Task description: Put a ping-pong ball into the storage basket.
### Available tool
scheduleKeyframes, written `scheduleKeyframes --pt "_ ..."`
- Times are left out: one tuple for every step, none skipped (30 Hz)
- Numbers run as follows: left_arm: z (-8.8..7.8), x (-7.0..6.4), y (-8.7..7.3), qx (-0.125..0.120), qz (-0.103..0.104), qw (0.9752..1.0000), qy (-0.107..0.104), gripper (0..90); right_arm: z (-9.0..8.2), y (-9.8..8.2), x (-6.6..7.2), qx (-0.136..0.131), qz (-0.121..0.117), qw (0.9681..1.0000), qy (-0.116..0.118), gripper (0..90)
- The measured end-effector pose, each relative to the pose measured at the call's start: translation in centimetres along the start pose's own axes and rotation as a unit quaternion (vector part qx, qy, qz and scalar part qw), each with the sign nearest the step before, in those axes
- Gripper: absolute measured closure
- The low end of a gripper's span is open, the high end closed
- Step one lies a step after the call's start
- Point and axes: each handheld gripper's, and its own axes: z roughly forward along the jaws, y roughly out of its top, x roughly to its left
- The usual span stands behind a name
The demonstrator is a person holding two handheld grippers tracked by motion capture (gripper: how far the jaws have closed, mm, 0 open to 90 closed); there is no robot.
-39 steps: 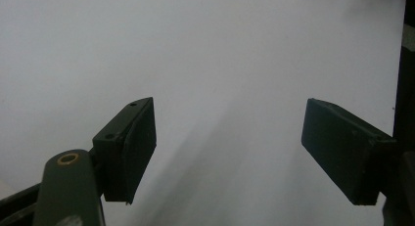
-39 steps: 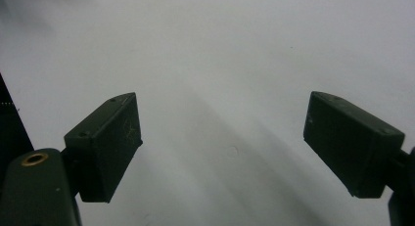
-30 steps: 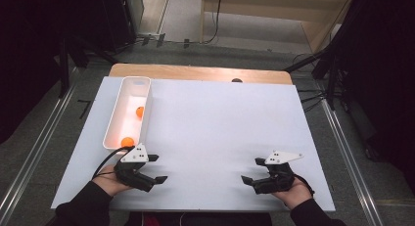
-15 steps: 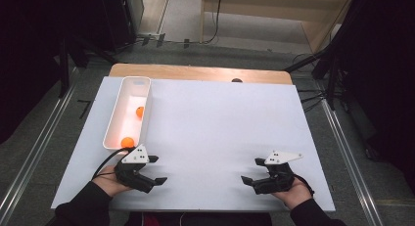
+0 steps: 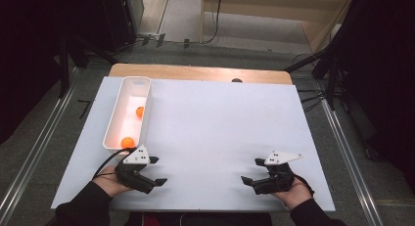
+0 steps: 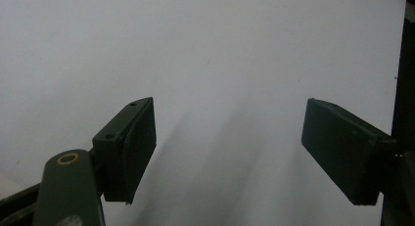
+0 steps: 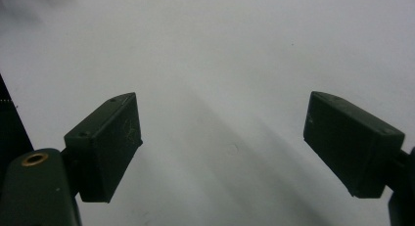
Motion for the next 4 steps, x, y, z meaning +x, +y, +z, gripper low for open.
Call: scheduleKeyframes --pt "0.03 -0.01 -0.01 0.001 0.001 1.0 0.001 21.4 -0.01 0.0 0.01 0.0 0.0 1.0 0.0 12.5" --pt "0.06 -0.03 -0.01 0.002 0.0 1.0 0.003 21.4 -0.01 0.0 0.0 0.001 0.0 1.0 0.0 12.6" --pt "0.1 0.0 -0.02 0.003 0.0 1.0 0.003 21.4 0.0 0.0 0.0 0.001 0.0 1.0 0.0 12.5" --pt "0.1 0.03 -0.03 0.005 0.0 1.0 0.004 21.4 0.0 0.0 -0.01 0.001 0.0 1.0 0.0 12.5"
